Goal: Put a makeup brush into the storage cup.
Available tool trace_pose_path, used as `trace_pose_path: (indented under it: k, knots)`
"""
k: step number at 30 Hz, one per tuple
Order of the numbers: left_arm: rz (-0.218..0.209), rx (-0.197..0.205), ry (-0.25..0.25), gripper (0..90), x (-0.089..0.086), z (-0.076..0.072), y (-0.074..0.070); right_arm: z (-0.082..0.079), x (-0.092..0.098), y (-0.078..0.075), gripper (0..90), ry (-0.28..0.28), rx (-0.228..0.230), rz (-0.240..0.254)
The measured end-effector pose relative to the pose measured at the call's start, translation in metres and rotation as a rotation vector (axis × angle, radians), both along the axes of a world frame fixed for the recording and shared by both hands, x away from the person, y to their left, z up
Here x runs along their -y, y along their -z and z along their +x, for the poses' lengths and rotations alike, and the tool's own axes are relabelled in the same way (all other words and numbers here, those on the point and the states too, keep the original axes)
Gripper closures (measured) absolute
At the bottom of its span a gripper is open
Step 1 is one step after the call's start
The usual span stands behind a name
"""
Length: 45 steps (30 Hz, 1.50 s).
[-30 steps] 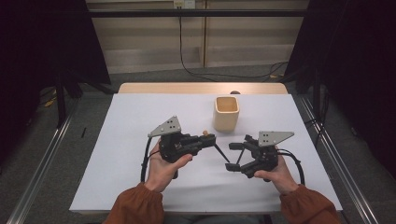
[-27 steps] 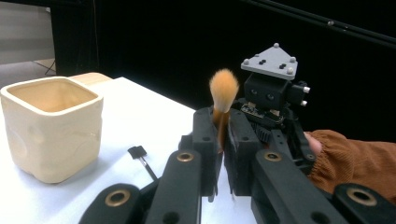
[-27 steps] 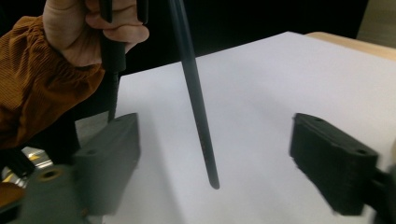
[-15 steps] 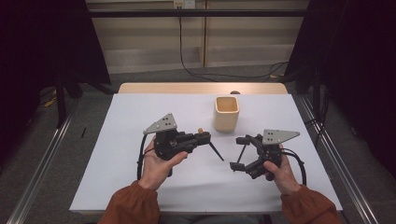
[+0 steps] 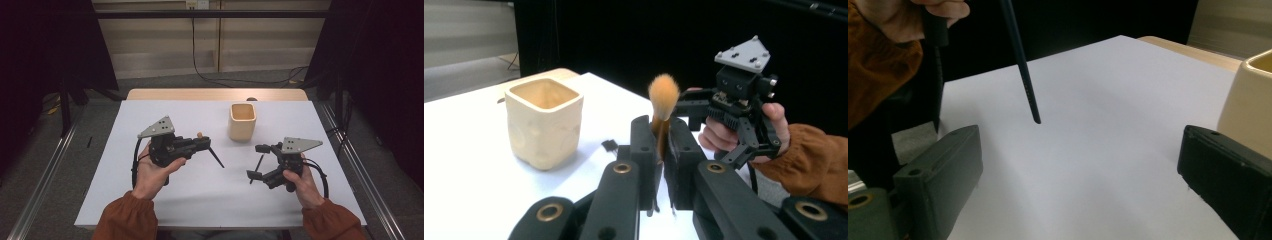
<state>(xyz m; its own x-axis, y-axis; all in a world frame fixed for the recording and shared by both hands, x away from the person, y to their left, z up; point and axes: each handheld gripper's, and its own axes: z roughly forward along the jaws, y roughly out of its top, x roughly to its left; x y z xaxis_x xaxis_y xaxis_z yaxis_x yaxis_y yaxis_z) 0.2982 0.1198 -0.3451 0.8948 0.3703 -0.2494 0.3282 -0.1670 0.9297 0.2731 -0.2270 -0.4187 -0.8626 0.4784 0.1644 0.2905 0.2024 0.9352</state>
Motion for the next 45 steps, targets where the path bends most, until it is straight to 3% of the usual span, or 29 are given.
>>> trace_pose_path:
  k: [6,12,15,20,36,45]
  knots:
    - [0.049,-0.002,0.009,84.4,-0.002,0.002,-0.005,-0.003,-0.001,-0.002,2.1,0.021,0.027,-0.028]
    - [0.116,-0.028,0.043,84.4,0.0,0.007,-0.007,-0.002,-0.003,-0.001,2.0,-0.001,0.019,-0.012]
    - [0.118,-0.035,0.054,84.4,0.001,0.009,-0.008,-0.003,-0.004,-0.001,2.1,0.004,0.02,-0.022]
    - [0.16,-0.042,0.09,84.4,0.008,0.011,-0.01,-0.003,-0.004,-0.003,2.2,-0.005,0.015,-0.011]
    - [0.212,-0.045,0.123,84.4,0.023,0.012,-0.015,-0.001,-0.017,-0.007,4.9,-0.07,-0.017,-0.012]
    - [0.223,-0.053,0.139,84.4,0.033,0.012,-0.012,-0.001,-0.027,-0.013,7.0,-0.104,-0.001,-0.009]
